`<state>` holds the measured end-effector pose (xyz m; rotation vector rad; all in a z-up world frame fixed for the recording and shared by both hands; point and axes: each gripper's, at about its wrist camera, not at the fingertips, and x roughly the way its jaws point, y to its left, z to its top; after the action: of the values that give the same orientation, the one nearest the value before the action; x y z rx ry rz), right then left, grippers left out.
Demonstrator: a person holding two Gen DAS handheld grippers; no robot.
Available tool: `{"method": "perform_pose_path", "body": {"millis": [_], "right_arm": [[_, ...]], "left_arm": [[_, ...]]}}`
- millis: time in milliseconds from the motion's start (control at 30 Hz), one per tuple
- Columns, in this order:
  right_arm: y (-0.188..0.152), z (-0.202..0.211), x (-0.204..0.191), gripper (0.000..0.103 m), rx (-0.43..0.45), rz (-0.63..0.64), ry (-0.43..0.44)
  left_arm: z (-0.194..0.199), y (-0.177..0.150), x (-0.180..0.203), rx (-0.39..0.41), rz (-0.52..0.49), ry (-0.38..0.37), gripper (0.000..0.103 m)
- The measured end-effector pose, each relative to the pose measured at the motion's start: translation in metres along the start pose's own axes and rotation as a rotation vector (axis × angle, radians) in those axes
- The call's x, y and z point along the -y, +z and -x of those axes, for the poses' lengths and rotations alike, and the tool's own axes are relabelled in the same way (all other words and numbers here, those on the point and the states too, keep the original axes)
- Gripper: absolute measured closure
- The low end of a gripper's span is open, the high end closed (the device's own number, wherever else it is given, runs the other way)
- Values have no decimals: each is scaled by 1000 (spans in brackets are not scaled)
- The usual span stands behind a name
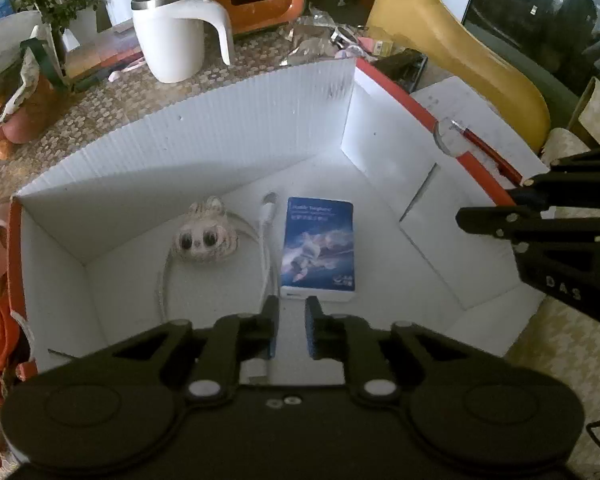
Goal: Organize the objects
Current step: 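Lower the USB cable into the shoebox and open the left gripper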
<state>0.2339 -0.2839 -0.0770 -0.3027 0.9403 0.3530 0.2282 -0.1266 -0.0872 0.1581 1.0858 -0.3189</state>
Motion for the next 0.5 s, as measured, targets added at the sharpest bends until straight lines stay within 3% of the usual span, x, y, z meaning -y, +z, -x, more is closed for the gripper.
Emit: {"method": "perform_pose_path", "body": {"millis": [500], "right_arm": [[2,-1,-3,93,-19,14,-25]], "left_arm": [[44,-11,-22,108,30,8,79]]}}
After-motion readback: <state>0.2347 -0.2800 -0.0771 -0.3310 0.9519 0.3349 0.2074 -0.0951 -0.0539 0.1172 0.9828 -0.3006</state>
